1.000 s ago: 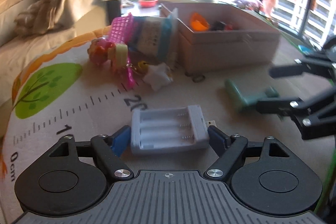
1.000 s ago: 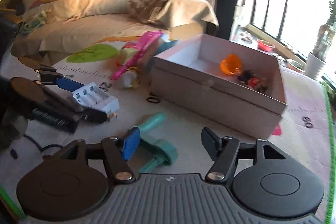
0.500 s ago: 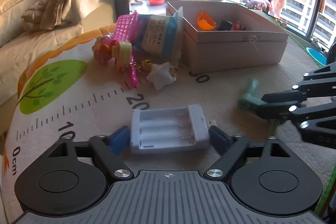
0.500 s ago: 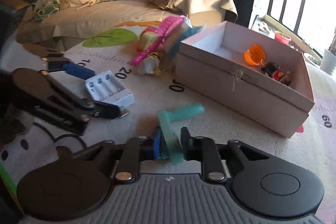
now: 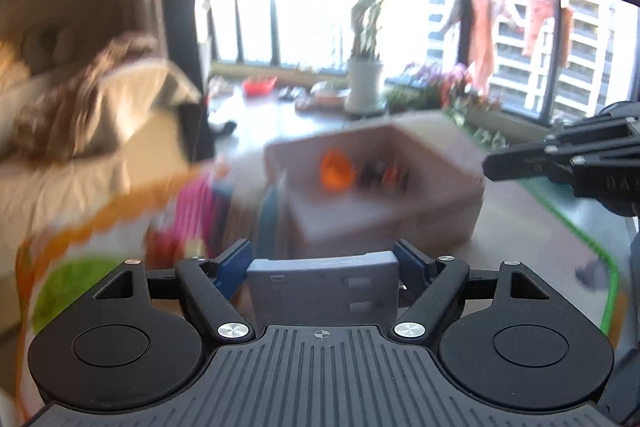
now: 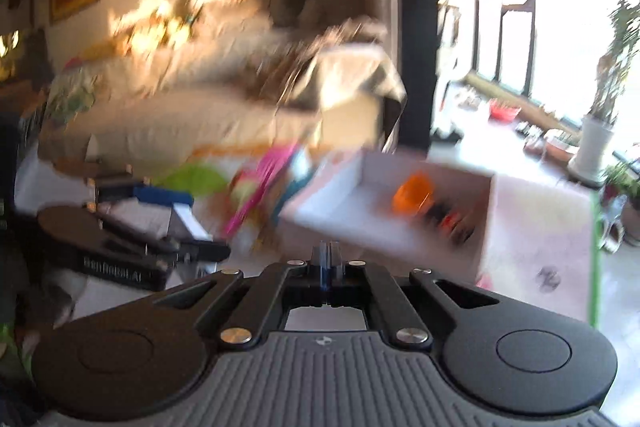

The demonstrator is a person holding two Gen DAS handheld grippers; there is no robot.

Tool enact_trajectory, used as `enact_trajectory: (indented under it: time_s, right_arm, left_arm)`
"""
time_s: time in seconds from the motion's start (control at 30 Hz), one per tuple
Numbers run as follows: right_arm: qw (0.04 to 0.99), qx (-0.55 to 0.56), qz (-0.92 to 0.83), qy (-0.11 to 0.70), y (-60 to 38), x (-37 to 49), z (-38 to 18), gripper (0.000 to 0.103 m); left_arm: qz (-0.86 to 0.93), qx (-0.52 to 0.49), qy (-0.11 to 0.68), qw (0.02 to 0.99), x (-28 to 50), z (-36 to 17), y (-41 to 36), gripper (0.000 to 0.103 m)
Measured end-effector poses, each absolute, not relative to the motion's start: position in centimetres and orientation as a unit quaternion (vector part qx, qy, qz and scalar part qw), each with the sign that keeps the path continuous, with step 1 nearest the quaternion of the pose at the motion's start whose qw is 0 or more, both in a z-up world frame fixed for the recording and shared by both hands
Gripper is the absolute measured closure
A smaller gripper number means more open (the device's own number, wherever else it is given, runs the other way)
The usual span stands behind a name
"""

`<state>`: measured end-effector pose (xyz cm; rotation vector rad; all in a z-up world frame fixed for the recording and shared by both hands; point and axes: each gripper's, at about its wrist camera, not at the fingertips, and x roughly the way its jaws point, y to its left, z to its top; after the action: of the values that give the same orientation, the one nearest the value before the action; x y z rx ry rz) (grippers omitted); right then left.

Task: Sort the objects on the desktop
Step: 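Carry the teal toy and charger over the white box and release both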

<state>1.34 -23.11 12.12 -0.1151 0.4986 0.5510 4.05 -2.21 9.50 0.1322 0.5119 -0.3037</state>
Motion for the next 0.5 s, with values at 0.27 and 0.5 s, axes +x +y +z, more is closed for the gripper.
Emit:
enact_trajectory:
  time_s: [0.27, 0.5]
  right_arm:
    - [0.915, -0.047, 0.280, 0.285, -24.3, 2.3, 12.0, 0.092]
    - [0.867, -0.058, 0.297, 0.395, -24.4, -1.5, 6.5, 0.090]
  left_arm:
    - [-0.152, 0.064, 0.259, 0.952, 4.9, 9.1, -2.9, 0.021]
    - [-0.161, 0.087, 0.321, 0.929, 1.5, 3.7, -3.0, 0.021]
